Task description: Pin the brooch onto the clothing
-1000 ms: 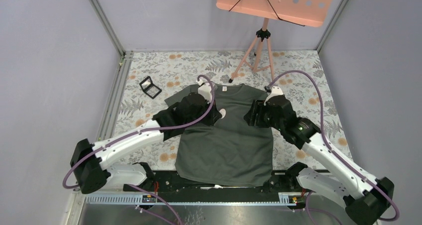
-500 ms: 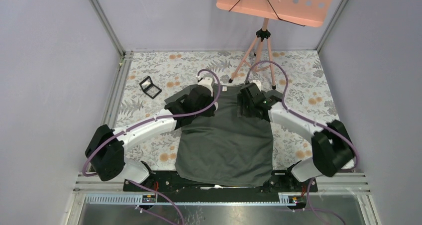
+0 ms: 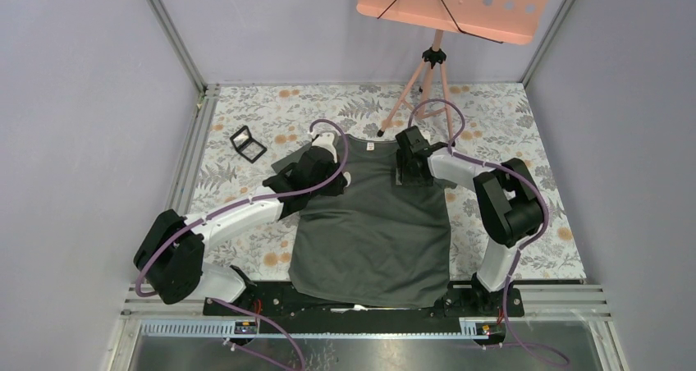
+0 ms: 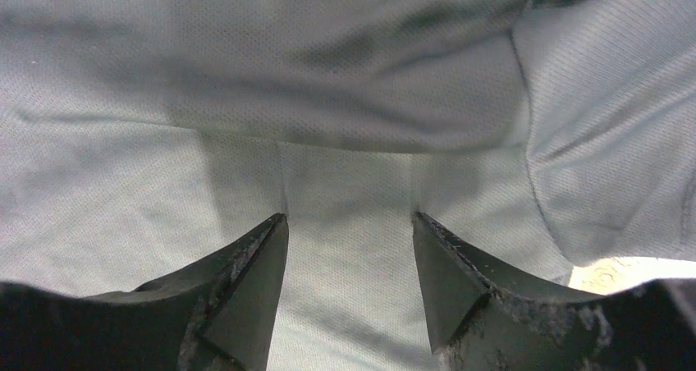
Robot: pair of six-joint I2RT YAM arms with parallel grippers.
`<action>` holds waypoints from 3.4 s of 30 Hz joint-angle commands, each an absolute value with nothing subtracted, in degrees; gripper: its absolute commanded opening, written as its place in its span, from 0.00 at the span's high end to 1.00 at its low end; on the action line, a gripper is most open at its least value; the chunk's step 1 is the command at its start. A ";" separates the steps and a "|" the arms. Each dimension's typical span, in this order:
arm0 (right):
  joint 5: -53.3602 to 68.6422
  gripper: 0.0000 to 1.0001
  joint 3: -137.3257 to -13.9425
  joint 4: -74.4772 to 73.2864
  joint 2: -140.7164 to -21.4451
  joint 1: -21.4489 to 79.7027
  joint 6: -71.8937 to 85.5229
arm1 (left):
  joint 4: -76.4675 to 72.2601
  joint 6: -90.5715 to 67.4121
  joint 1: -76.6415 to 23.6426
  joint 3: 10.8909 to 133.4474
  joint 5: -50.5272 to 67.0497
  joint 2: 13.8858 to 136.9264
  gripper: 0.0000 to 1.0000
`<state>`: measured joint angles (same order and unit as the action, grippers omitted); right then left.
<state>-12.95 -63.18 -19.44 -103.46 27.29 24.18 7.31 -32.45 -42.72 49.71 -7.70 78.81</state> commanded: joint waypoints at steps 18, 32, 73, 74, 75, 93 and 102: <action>-15.08 0.54 -65.01 -21.97 -106.23 26.96 25.85 | 1.21 -33.00 -42.40 48.73 -4.76 77.50 1.00; -16.81 0.71 -61.80 -21.80 -99.81 26.98 26.30 | 0.26 -34.89 -42.43 48.26 -3.04 78.55 1.00; -12.66 0.82 -67.10 -20.67 -107.83 26.81 23.15 | -1.90 -35.74 -42.43 47.46 -1.71 80.36 1.00; -12.59 0.85 -66.57 -20.54 -107.36 26.82 23.26 | -2.27 -35.95 -42.42 47.41 -1.82 80.68 1.00; -12.56 0.88 -66.31 -20.30 -106.72 26.83 23.42 | -2.93 -36.21 -42.55 47.41 -1.78 81.20 1.00; -10.08 1.00 -58.85 -14.73 -94.85 26.63 26.75 | -11.54 -38.45 -47.57 55.82 -6.84 97.19 1.00; -6.47 1.00 -56.39 -11.65 -91.96 25.97 28.55 | -10.94 -39.80 -48.77 60.93 -7.57 102.52 1.00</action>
